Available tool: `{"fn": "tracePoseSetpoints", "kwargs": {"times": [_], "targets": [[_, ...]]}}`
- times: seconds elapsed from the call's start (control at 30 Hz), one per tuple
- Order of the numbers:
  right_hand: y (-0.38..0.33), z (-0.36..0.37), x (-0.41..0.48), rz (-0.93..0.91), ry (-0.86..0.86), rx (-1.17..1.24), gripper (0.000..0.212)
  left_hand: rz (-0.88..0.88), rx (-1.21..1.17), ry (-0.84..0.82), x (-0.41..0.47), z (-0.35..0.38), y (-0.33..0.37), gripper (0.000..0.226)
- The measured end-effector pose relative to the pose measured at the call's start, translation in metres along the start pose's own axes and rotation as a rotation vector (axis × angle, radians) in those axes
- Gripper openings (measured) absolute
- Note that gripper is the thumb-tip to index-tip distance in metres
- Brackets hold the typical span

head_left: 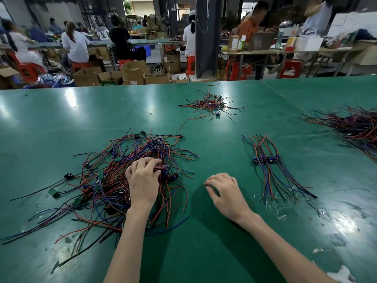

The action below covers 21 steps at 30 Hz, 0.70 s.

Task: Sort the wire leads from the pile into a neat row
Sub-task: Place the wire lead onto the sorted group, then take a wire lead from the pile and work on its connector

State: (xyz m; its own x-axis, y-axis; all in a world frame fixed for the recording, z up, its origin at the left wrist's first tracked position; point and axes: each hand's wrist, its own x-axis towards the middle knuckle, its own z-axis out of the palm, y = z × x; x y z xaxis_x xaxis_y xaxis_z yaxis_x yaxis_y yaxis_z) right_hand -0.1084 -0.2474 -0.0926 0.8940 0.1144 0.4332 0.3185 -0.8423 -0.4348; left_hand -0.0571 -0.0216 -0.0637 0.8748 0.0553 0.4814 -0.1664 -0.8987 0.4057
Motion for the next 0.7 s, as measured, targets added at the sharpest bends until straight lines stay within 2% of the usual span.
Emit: {"fn": "tracePoseSetpoints", "kwargs": {"times": [0.13, 0.23, 0.4, 0.5, 0.6, 0.7], "targets": [[-0.001, 0.000, -0.002, 0.001, -0.019, 0.028, 0.015, 0.062, 0.061, -0.099, 0.001, 0.006, 0.005, 0.024], [-0.001, 0.000, -0.001, 0.015, -0.021, 0.051, 0.015, 0.071, 0.059, -0.113, 0.001, 0.008, 0.004, 0.022], [-0.003, -0.001, 0.000, 0.056, 0.004, 0.113, 0.014, 0.146, 0.114, -0.183, 0.002, 0.011, 0.001, 0.030], [-0.004, -0.001, 0.000, 0.066, 0.018, 0.130, 0.013, 0.132, 0.111, -0.202, 0.001, 0.012, -0.001, 0.020], [-0.005, -0.003, 0.001, 0.098, 0.043, 0.168, 0.012, 0.130, 0.039, -0.142, 0.002, 0.009, 0.001, 0.014], [-0.007, -0.007, 0.003, 0.162, 0.112, 0.243, 0.013, 0.174, -0.087, 0.032, 0.003, 0.001, 0.012, 0.015]]}}
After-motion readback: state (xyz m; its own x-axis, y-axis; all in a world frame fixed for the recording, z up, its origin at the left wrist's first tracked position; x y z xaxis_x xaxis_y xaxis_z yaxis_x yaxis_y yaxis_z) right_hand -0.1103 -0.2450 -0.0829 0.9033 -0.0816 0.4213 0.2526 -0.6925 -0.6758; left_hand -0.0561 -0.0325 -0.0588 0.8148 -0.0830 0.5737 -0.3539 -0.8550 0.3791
